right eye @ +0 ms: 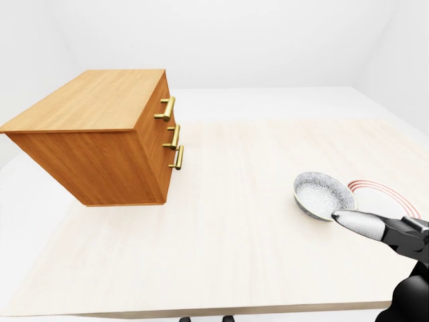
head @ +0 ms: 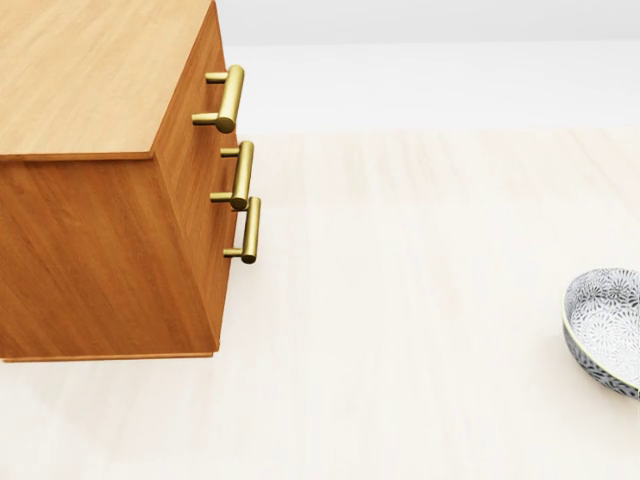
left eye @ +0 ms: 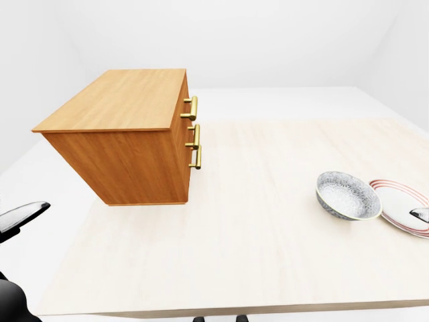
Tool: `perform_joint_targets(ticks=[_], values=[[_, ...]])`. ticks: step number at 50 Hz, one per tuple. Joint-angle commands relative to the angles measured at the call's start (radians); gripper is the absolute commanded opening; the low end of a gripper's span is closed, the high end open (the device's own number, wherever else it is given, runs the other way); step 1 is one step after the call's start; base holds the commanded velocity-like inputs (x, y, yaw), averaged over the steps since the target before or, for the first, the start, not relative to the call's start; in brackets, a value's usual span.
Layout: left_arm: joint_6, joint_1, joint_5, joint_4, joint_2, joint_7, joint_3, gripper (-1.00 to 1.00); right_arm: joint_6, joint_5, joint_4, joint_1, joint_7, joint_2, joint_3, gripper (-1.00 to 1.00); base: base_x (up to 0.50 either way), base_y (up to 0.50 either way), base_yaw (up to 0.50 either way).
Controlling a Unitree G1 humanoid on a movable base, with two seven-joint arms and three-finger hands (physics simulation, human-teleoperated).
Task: Put the bowl on top of the cabinet.
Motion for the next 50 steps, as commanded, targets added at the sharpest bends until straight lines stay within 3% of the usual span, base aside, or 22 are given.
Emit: perform_joint_targets(ticks=[1,17,18,19,28,38,45,47,50], values=[[0.0,0.0,0.0,-0.003,0.0,0.001,-0.001,1.0,0.0,0.002,-0.003,-0.002,-0.002,-0.002,0.001,1.0,0.17,0.5,0.0],[0.0,0.0,0.009,0.008,-0.004,-0.008,-0.008,1.0,0.0,-0.007,0.002,0.0,-0.001,0.004,0.007,1.0,0.16,0.5,0.0],[0.0,0.001,0.013,-0.008,-0.006,-0.002,-0.019,1.0,0.0,-0.091,0.245,-0.17,-0.01,-0.249,0.03,1.0,0.0,0.0,0.0],[0.0,0.0,0.015,-0.009,-0.007,-0.002,-0.019,1.0,0.0,-0.111,0.271,-0.182,0.004,-0.262,0.034,1.0,0.0,0.0,0.0],[0.0,-0.004,0.02,-0.006,-0.009,-0.006,-0.025,1.0,0.0,-0.229,0.347,-0.176,0.074,-0.241,0.058,1.0,0.0,0.0,0.0],[0.0,-0.005,0.027,-0.007,-0.011,-0.006,-0.031,1.0,0.0,-0.407,0.494,-0.213,0.141,-0.316,0.101,1.0,0.0,0.0,0.0],[0.0,-0.005,0.027,-0.007,-0.011,-0.007,-0.031,1.0,0.0,-0.478,0.537,-0.222,0.167,-0.309,0.114,1.0,0.0,0.0,0.0],[0.0,-0.006,0.029,-0.01,-0.011,-0.006,-0.034,1.0,0.0,-0.631,0.803,-0.237,0.132,-0.332,0.21,1.0,0.0,0.0,0.0],[0.0,-0.007,0.031,-0.011,-0.012,-0.006,-0.036,1.0,0.0,-0.74,0.952,-0.289,0.136,-0.369,0.272,1.0,0.0,0.0,0.0]])
